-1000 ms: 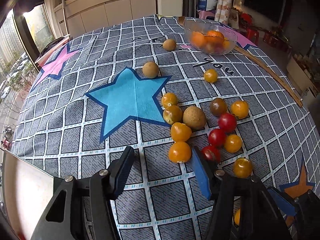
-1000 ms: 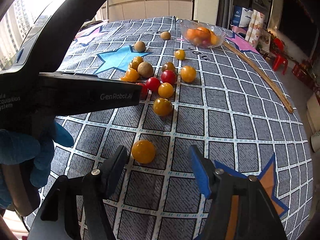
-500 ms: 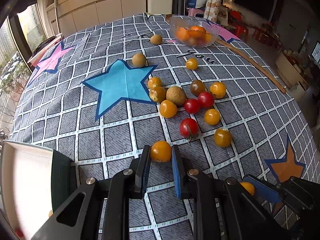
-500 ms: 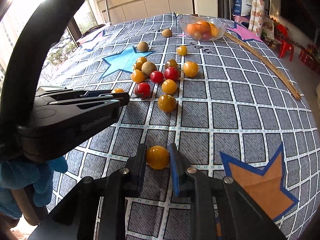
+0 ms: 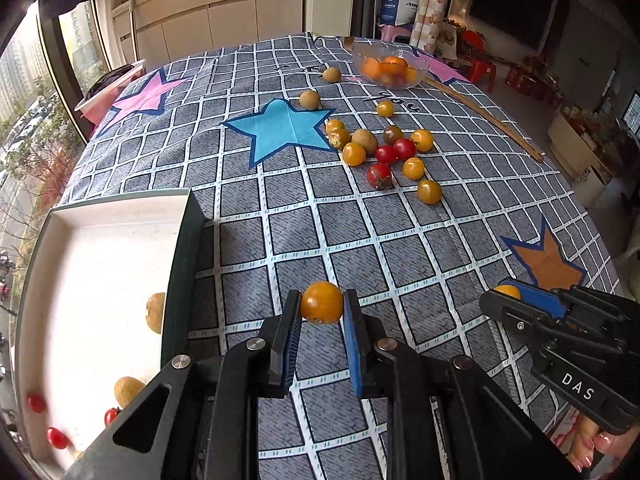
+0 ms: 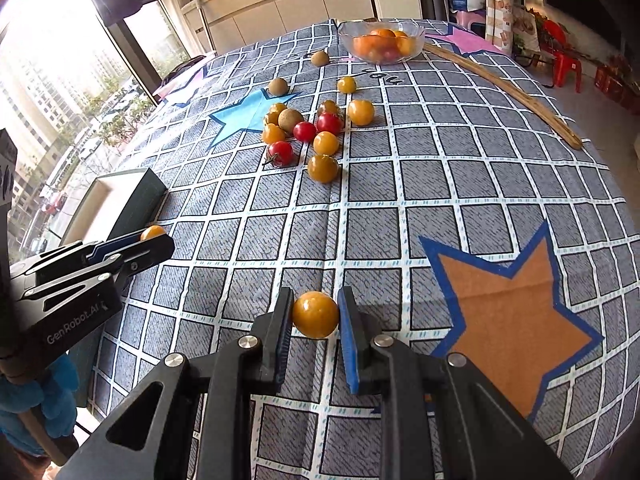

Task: Organize fruits
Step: 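Carry both yellow tomatoes into the white tray and open both tools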

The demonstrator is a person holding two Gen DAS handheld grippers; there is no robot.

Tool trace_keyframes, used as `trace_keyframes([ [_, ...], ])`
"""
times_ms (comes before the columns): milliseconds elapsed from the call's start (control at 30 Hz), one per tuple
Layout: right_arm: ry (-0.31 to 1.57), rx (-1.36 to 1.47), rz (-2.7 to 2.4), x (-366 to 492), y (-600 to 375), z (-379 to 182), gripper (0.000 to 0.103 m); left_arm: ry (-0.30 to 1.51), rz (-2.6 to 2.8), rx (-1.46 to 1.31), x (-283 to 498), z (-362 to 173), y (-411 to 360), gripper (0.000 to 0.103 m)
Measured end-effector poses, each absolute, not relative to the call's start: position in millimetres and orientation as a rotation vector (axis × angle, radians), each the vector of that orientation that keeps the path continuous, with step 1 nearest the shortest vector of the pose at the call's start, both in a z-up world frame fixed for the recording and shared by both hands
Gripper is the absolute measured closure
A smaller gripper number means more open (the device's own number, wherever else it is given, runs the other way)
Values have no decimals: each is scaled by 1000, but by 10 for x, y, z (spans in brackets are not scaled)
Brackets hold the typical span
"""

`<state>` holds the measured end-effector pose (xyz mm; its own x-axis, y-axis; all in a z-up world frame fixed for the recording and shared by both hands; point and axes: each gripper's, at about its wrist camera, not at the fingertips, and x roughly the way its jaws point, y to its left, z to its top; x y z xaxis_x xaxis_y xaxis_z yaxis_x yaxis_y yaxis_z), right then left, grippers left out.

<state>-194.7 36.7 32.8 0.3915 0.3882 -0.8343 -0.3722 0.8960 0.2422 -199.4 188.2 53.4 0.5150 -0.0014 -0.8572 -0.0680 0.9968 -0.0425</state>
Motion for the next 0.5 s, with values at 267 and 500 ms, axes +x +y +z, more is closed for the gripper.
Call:
trace_keyframes([
  [267, 1076, 18, 488, -2098, 407, 401, 79, 1015, 62, -96, -2314, 609, 1967, 81],
  [500, 1076, -5, 505, -2215, 572, 483, 79, 985, 77, -113, -2507, 697, 2105, 81],
])
